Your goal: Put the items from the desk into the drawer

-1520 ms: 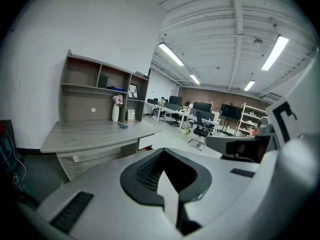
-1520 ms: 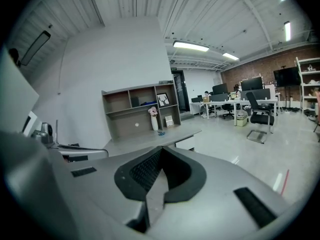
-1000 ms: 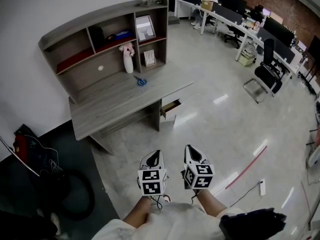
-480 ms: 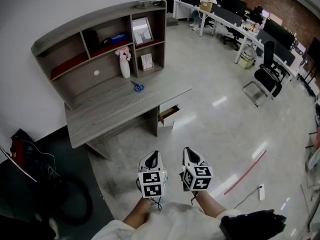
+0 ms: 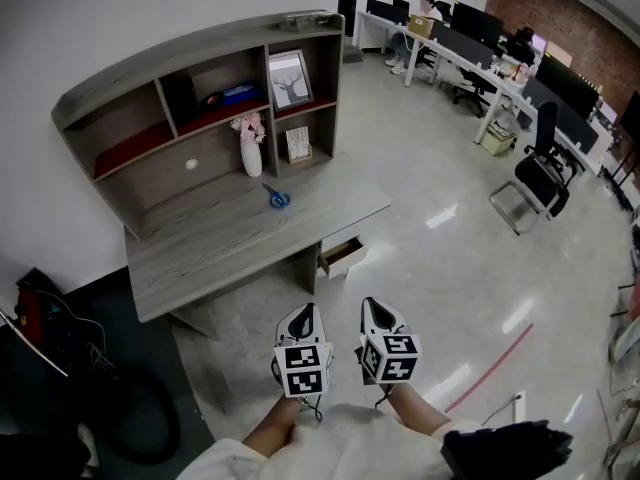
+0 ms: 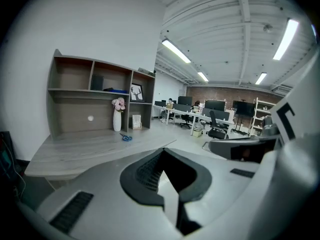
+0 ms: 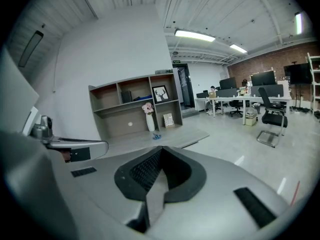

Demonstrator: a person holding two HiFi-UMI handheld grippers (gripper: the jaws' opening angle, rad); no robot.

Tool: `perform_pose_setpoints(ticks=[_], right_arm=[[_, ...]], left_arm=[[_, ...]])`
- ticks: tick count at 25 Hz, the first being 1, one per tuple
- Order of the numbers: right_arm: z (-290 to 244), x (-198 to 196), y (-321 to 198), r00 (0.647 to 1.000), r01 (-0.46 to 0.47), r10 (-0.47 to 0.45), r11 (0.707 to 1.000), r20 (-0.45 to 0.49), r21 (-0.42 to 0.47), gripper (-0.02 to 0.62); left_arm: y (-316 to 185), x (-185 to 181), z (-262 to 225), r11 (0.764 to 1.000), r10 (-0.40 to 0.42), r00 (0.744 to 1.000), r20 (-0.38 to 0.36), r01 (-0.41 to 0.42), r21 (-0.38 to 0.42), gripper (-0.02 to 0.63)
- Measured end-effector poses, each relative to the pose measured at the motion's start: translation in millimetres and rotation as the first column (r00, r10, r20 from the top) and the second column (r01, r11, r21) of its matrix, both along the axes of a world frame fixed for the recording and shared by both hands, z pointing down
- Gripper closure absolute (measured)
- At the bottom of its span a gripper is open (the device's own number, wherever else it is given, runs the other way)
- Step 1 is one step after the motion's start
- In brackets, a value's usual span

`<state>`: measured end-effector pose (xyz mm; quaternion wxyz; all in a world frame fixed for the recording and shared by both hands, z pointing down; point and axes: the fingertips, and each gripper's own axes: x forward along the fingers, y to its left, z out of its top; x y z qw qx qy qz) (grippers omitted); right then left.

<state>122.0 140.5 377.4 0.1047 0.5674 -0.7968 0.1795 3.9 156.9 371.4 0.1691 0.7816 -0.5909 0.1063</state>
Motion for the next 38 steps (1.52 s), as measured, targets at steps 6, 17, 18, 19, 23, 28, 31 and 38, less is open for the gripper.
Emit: perform_pose_setpoints(ticks=[6, 17, 18, 19, 23, 28, 31, 38], right_arm=[[-3, -11, -49, 1.000, 0.028, -0.028, 1.000, -0.010, -0.002, 0.597], [-6, -42, -151, 0.997, 0.081, -0.081, 0.996, 0.000, -0.026, 0.597], [-5, -45, -159, 0.996, 0.089, -0.089, 0.996, 0.000, -0.031, 0.597], [-3, -49, -167, 0.995, 0.096, -0.096, 0.995, -0.001, -0.036, 0.597], [1, -63, -198, 0.993, 0.118, -0.119, 0.992, -0.006, -0.046, 0.597], [7, -81, -231, 0.988, 0.156, -0.156, 0.985, 0.003, -0.069, 0.597], [11, -88, -245, 0.985, 0.170, -0.170, 0.982, 0.007, -0.078, 0.597], [23, -94, -268, 0.980, 0.199, -0.200, 0.974, 0.007, -0.107, 0.597]], left_arm=[[-49, -9, -1, 1.000, -0.012, 1.000, -0.018, 0.012, -0.008, 0.607], [-146, -32, -7, 0.999, -0.036, 0.999, -0.024, 0.035, -0.004, 0.607], [-154, -34, -7, 0.999, -0.037, 0.999, -0.023, 0.037, -0.004, 0.607], [-162, -36, -6, 0.999, -0.038, 0.999, -0.022, 0.038, -0.003, 0.607], [-190, -47, -8, 0.999, -0.046, 0.999, -0.019, 0.046, 0.003, 0.607], [-219, -58, 3, 0.997, -0.072, 0.997, -0.035, 0.071, -0.024, 0.607], [-231, -66, 11, 0.995, -0.092, 0.995, -0.048, 0.090, -0.046, 0.607], [-252, -74, 26, 0.988, -0.135, 0.990, -0.033, 0.132, -0.080, 0.607]])
